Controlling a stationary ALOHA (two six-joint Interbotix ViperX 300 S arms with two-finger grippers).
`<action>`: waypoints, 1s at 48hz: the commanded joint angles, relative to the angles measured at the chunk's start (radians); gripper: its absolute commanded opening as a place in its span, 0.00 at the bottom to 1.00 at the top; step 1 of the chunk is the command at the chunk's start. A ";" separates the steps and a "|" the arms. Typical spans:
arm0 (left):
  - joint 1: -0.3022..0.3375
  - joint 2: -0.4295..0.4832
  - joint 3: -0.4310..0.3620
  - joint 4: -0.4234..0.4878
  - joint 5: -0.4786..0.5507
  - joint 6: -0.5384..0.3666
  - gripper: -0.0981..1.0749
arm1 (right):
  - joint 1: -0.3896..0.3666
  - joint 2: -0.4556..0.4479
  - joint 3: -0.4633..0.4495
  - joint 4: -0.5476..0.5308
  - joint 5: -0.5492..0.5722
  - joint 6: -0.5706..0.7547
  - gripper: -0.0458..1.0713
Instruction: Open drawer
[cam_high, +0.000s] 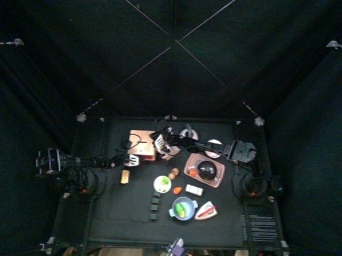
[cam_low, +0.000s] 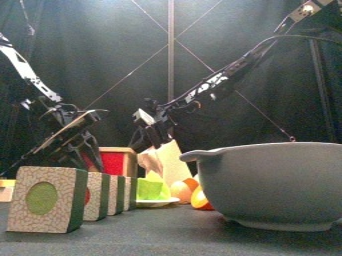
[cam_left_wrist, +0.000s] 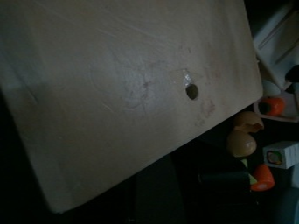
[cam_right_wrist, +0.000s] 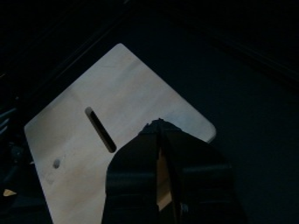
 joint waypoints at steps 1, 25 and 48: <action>0.000 -0.003 -0.018 -0.003 -0.003 0.002 0.52 | 0.000 -0.025 -0.005 0.002 0.002 -0.002 0.08; -0.284 -0.075 0.043 -0.221 -0.002 0.002 0.52 | 0.002 -0.029 0.002 0.012 0.002 -0.002 0.08; -0.382 -0.149 0.089 -0.284 0.028 0.002 0.52 | 0.005 -0.029 0.002 0.012 0.002 0.000 0.08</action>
